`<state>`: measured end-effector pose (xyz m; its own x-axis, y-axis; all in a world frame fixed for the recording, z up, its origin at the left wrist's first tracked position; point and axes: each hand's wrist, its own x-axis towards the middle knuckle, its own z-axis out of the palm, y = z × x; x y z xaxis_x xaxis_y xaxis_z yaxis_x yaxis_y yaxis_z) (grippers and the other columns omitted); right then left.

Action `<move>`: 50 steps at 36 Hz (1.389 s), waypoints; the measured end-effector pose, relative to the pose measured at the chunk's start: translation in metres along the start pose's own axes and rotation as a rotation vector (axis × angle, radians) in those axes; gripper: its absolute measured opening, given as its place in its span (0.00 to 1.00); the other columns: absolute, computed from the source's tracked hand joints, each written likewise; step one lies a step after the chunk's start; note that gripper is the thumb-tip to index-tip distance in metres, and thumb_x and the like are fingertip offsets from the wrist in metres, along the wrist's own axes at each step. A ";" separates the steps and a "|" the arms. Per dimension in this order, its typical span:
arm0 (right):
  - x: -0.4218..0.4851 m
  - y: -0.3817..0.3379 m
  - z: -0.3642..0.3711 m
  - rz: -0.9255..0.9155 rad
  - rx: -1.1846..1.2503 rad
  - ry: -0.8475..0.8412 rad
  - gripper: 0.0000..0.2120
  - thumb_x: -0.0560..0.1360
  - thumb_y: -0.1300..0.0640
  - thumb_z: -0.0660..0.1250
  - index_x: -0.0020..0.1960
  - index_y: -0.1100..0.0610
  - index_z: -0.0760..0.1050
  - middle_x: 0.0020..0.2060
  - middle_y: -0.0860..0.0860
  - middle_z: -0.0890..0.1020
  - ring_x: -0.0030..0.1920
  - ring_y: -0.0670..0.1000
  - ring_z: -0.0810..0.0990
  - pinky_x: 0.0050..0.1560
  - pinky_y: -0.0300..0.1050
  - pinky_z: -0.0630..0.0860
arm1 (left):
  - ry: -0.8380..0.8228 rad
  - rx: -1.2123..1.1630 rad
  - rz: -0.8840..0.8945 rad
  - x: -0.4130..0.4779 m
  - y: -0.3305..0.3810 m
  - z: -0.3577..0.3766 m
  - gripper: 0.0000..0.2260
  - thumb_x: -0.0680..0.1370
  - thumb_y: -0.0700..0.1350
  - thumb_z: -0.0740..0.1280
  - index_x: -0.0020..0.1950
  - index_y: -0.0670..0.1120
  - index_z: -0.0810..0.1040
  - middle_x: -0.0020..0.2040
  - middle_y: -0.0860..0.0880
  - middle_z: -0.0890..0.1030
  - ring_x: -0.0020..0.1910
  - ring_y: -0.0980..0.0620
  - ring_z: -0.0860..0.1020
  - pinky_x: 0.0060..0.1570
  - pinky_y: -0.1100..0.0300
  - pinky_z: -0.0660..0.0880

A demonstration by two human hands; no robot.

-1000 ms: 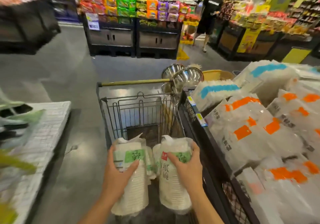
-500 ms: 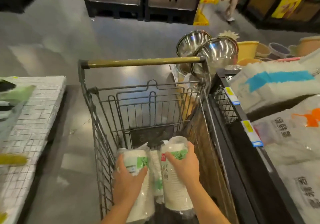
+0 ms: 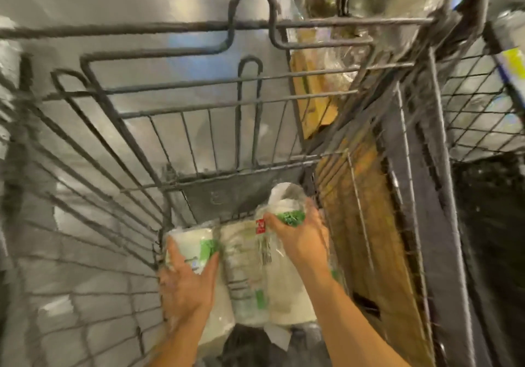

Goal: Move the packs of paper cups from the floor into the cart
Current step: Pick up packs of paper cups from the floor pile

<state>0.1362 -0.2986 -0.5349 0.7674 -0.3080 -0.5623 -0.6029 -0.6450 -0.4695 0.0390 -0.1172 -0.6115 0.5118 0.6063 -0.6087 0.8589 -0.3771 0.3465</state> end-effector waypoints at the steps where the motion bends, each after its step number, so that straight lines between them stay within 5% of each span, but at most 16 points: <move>1: 0.001 -0.004 -0.003 0.013 -0.020 -0.012 0.52 0.71 0.28 0.73 0.86 0.45 0.55 0.84 0.46 0.63 0.82 0.56 0.64 0.80 0.55 0.64 | 0.028 0.012 0.008 -0.003 0.003 0.001 0.49 0.70 0.67 0.70 0.79 0.64 0.41 0.66 0.31 0.69 0.59 0.29 0.75 0.58 0.36 0.75; 4: 0.003 -0.009 -0.006 0.052 -0.015 -0.022 0.51 0.73 0.33 0.75 0.87 0.47 0.54 0.81 0.49 0.68 0.82 0.55 0.65 0.79 0.51 0.66 | 0.042 0.055 -0.003 -0.003 0.009 0.004 0.47 0.72 0.64 0.71 0.81 0.59 0.45 0.66 0.29 0.68 0.60 0.28 0.73 0.58 0.36 0.74; 8: 0.002 -0.014 -0.008 0.083 -0.052 0.021 0.54 0.70 0.30 0.76 0.86 0.50 0.56 0.65 0.54 0.82 0.70 0.56 0.80 0.69 0.51 0.78 | -0.027 0.081 -0.023 0.001 0.010 -0.001 0.46 0.73 0.67 0.68 0.78 0.63 0.39 0.72 0.35 0.62 0.66 0.30 0.69 0.58 0.35 0.72; 13: -0.021 -0.031 -0.029 0.017 -0.042 -0.018 0.57 0.70 0.28 0.75 0.87 0.48 0.50 0.76 0.55 0.73 0.78 0.58 0.70 0.75 0.56 0.71 | -0.113 0.142 -0.045 -0.006 0.021 -0.018 0.51 0.71 0.71 0.68 0.78 0.63 0.32 0.78 0.36 0.53 0.73 0.31 0.64 0.70 0.38 0.66; 16: -0.047 -0.041 -0.054 -0.056 -0.139 0.028 0.53 0.72 0.26 0.70 0.86 0.48 0.54 0.82 0.51 0.67 0.81 0.56 0.65 0.78 0.59 0.66 | -0.151 0.226 0.024 -0.026 0.038 -0.042 0.50 0.71 0.68 0.69 0.81 0.57 0.40 0.81 0.40 0.43 0.79 0.35 0.50 0.76 0.40 0.57; 21: -0.100 -0.056 -0.116 -0.152 -0.337 0.039 0.37 0.80 0.34 0.65 0.83 0.48 0.60 0.76 0.49 0.72 0.74 0.54 0.74 0.71 0.52 0.75 | -0.220 0.400 0.463 -0.085 0.097 -0.117 0.31 0.75 0.60 0.66 0.77 0.54 0.66 0.76 0.47 0.66 0.74 0.45 0.66 0.70 0.52 0.65; 27: -0.183 -0.060 -0.205 -0.211 -0.510 0.079 0.30 0.81 0.40 0.66 0.79 0.50 0.65 0.69 0.52 0.76 0.71 0.58 0.76 0.67 0.55 0.75 | -0.350 0.758 0.973 -0.162 0.157 -0.197 0.29 0.75 0.62 0.60 0.75 0.56 0.65 0.74 0.53 0.67 0.72 0.49 0.67 0.70 0.54 0.66; 34: -0.303 -0.035 -0.292 -0.236 -0.482 0.260 0.26 0.81 0.40 0.65 0.75 0.50 0.70 0.66 0.54 0.78 0.69 0.59 0.78 0.65 0.55 0.78 | -0.143 0.820 1.346 -0.290 0.195 -0.249 0.29 0.77 0.62 0.62 0.77 0.54 0.65 0.72 0.51 0.71 0.70 0.47 0.71 0.66 0.49 0.70; 42: -0.448 0.048 -0.346 -0.135 -0.379 0.412 0.22 0.82 0.43 0.66 0.72 0.51 0.75 0.66 0.53 0.82 0.65 0.56 0.80 0.65 0.55 0.80 | -0.120 0.875 1.606 -0.452 0.165 -0.277 0.28 0.78 0.62 0.63 0.76 0.53 0.67 0.70 0.48 0.72 0.68 0.45 0.73 0.66 0.46 0.71; 50: -0.571 0.129 -0.364 0.028 -0.274 0.589 0.25 0.83 0.43 0.64 0.78 0.47 0.69 0.74 0.51 0.76 0.73 0.55 0.75 0.73 0.51 0.72 | -0.245 0.818 1.868 -0.577 0.126 -0.270 0.27 0.77 0.61 0.65 0.74 0.55 0.68 0.71 0.51 0.74 0.68 0.48 0.73 0.66 0.49 0.72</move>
<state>-0.3002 -0.4610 -0.0269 0.7901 -0.6092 -0.0679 -0.6070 -0.7622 -0.2252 -0.1429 -0.3256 -0.0233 0.5010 -0.8635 -0.0578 -0.8325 -0.4991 0.2406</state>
